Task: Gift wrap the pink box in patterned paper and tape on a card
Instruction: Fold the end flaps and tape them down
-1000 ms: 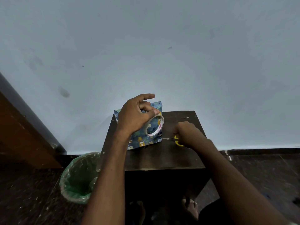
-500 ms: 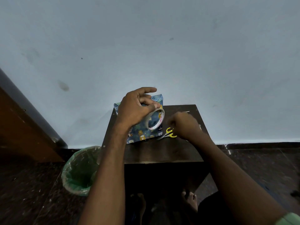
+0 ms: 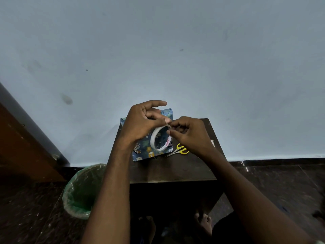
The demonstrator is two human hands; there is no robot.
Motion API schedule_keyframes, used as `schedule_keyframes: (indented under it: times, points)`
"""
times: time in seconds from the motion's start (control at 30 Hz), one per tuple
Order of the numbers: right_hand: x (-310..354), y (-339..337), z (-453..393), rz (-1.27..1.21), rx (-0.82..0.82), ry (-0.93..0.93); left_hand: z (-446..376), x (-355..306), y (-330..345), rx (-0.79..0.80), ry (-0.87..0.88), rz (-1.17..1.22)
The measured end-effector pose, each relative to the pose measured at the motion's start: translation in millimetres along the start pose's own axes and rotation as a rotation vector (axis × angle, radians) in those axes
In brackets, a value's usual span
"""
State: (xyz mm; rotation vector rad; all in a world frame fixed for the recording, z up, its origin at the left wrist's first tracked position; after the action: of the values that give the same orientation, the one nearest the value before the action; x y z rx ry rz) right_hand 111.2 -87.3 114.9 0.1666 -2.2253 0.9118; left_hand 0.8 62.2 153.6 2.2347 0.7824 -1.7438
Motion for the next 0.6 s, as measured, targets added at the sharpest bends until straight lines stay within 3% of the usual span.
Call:
schedule_keyframes:
  times: [0.3, 0.6]
  points:
    - [5, 4, 3, -0.027, 0.021, 0.044, 0, 0, 1, -0.025, 0.012, 0.027]
    - [21, -17, 5, 0.301, -0.349, -0.231, -1, -1, 3, -0.120, -0.017, -0.031]
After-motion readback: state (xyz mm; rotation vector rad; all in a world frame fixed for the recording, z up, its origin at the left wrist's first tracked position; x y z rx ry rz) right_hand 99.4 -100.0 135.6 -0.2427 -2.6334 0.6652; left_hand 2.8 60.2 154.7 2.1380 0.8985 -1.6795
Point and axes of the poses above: each hand's wrist, its own z-axis away from the middle knuckle, its own y-axis out of the palm, x = y × z, the point moved 5 cm from there along -z, towards the middle knuckle, and after that the axes turned 9 degrees about z, right-handed, at the moved point
